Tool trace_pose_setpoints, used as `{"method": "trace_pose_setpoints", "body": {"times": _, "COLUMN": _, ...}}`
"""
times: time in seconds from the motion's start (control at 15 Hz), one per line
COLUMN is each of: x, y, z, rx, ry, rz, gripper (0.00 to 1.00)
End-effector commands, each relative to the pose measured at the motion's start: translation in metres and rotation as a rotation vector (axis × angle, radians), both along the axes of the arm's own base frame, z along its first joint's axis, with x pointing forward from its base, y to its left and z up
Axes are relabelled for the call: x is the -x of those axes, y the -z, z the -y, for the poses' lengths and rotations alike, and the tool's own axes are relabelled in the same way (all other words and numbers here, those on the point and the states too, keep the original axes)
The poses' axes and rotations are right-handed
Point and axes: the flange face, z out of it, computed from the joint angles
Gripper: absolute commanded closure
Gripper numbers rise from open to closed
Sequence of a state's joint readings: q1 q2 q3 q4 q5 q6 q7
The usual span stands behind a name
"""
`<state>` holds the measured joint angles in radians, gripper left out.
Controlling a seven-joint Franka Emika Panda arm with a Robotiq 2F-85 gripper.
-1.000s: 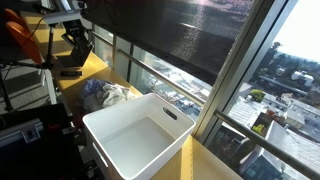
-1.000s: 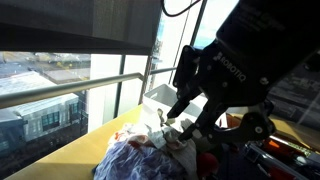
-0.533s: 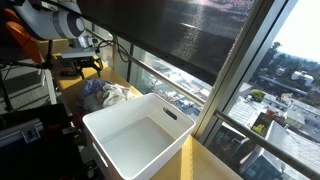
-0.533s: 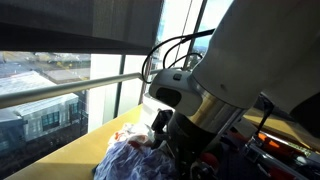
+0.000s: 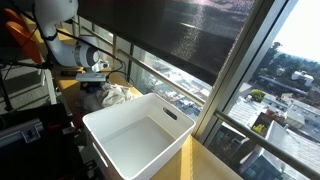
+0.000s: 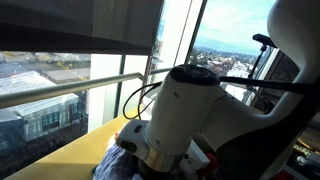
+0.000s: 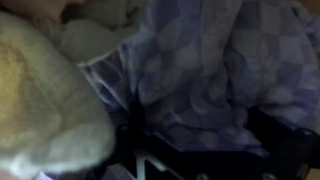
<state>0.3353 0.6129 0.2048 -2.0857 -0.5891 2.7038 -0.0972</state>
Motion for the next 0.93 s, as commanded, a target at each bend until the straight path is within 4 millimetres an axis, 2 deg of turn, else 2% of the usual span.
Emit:
{"method": "trace_pose_setpoints", "body": {"times": 0.0, "x": -0.014, "y": 0.030, "z": -0.012, "rx": -0.032, "ry": -0.009, "rz": -0.030, "gripper": 0.00}}
{"method": "trace_pose_setpoints", "body": {"times": 0.07, "x": -0.016, "y": 0.033, "z": -0.013, "rx": -0.037, "ry": -0.007, "rz": -0.036, "gripper": 0.25}}
{"method": "trace_pose_setpoints", "body": {"times": 0.2, "x": -0.018, "y": 0.033, "z": -0.017, "rx": -0.044, "ry": -0.012, "rz": -0.041, "gripper": 0.34}}
{"method": "trace_pose_setpoints", "body": {"times": 0.53, "x": -0.009, "y": 0.018, "z": -0.036, "rx": -0.052, "ry": -0.046, "rz": -0.046, "gripper": 0.71}}
{"method": "trace_pose_setpoints", "body": {"times": 0.8, "x": 0.002, "y": -0.002, "z": -0.052, "rx": -0.054, "ry": -0.070, "rz": -0.040, "gripper": 0.99}}
{"method": "trace_pose_setpoints", "body": {"times": 0.87, "x": 0.004, "y": -0.007, "z": -0.055, "rx": -0.053, "ry": -0.074, "rz": -0.039, "gripper": 1.00}}
